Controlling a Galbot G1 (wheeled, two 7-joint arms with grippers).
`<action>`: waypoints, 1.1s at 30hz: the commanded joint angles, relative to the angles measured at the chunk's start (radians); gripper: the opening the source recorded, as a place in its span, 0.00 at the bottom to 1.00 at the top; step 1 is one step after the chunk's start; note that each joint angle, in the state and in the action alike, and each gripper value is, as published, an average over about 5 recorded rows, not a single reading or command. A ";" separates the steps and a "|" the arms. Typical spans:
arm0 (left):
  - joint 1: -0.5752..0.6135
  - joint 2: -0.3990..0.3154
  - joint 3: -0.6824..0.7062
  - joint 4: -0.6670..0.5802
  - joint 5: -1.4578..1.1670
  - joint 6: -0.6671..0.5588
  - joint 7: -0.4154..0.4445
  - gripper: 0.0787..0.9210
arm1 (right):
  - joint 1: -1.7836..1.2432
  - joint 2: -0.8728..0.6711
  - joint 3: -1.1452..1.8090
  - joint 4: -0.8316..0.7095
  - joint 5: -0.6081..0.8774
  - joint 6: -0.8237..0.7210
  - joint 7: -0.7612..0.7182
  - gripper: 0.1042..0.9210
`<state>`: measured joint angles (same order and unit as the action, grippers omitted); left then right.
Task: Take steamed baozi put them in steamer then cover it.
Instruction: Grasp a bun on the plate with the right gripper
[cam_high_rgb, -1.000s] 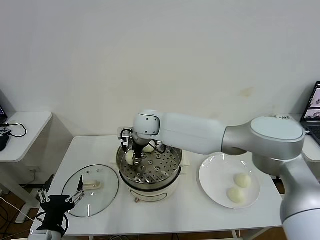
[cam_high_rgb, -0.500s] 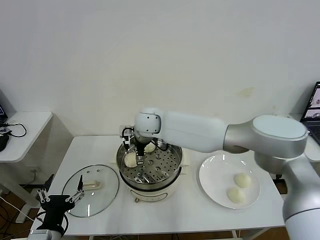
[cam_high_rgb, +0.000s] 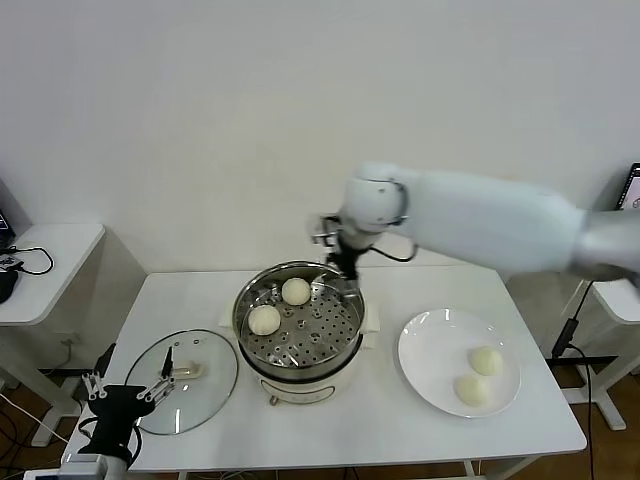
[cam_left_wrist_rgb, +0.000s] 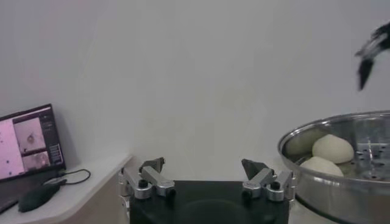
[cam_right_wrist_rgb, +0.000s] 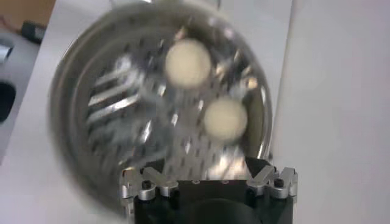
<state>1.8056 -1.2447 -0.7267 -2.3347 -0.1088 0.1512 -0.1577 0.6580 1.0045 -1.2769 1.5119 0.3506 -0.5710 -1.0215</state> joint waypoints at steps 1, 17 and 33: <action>-0.003 0.007 0.010 0.000 0.001 0.005 0.001 0.88 | 0.048 -0.475 -0.040 0.250 -0.167 0.157 -0.117 0.88; 0.006 -0.017 0.031 0.012 0.025 0.006 0.003 0.88 | -0.605 -0.752 0.341 0.270 -0.456 0.292 -0.067 0.88; 0.026 -0.031 0.026 0.016 0.041 0.004 0.003 0.88 | -0.921 -0.660 0.579 0.182 -0.526 0.283 -0.034 0.88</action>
<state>1.8309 -1.2739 -0.7013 -2.3176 -0.0685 0.1557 -0.1553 -0.0593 0.3433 -0.8402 1.7215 -0.1191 -0.3044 -1.0657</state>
